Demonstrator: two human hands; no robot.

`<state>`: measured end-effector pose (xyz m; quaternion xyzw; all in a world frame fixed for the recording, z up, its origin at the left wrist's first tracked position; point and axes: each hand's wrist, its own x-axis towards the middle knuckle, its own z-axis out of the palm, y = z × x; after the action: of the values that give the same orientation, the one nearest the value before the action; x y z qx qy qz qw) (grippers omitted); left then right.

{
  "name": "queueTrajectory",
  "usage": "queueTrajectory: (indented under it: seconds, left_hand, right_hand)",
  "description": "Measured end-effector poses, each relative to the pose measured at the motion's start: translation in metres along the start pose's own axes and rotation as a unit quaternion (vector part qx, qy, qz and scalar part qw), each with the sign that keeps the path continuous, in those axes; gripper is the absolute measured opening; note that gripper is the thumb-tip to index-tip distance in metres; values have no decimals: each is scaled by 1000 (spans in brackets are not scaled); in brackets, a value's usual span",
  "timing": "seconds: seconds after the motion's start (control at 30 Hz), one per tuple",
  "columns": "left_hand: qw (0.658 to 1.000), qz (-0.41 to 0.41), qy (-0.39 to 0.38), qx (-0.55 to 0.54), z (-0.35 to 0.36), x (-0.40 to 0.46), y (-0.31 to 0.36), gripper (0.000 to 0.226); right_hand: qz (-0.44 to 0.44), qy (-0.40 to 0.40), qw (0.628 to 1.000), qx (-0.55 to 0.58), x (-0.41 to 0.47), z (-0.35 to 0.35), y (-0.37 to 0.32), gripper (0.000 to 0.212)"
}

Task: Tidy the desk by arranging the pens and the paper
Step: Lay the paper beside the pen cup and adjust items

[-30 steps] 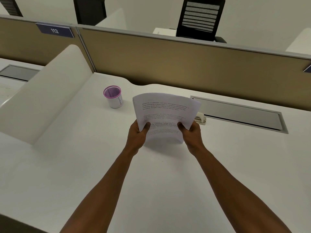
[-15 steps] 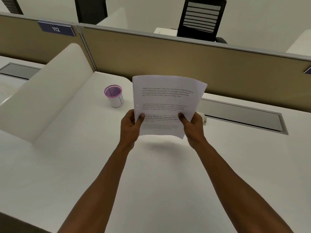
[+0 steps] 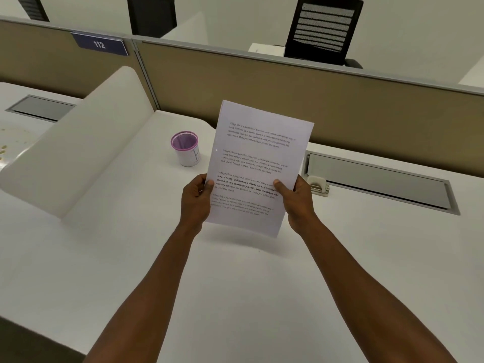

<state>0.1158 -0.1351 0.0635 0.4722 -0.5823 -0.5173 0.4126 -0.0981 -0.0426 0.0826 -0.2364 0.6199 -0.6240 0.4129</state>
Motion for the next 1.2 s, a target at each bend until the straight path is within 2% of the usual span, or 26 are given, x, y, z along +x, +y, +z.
queueTrajectory:
  seconds: [0.2, 0.37, 0.6, 0.8, 0.9, 1.03, 1.2]
  left_hand:
    - [999, -40, -8, -11, -20, 3, -12, 17]
    - [994, -104, -15, -14, -41, -2, -30, 17]
    - [984, -161, 17, 78, -82, -6, -59, 19]
    - [962, -147, 68, 220, -106, -1, -75, 21]
    - [953, -156, 95, 243, -118, 1, -81, 25]
    - [950, -166, 73, 254, -129, 1, -88, 29]
    - [939, -182, 63, 286, -137, 3, -97, 30]
  right_hand:
    - [25, -19, 999, 27, -4, 11, 12, 21]
    - [53, -5, 998, -33, -14, 23, 41, 27]
    - [84, -29, 991, -100, -19, 58, 71, 22]
    - [115, -43, 985, -122, -19, 96, 88, 18]
    - [130, -46, 982, -128, -19, 110, 94, 21]
    - [145, -56, 973, -168, -24, 125, 101, 31]
    - [158, -61, 969, -177, -32, 135, 110, 29]
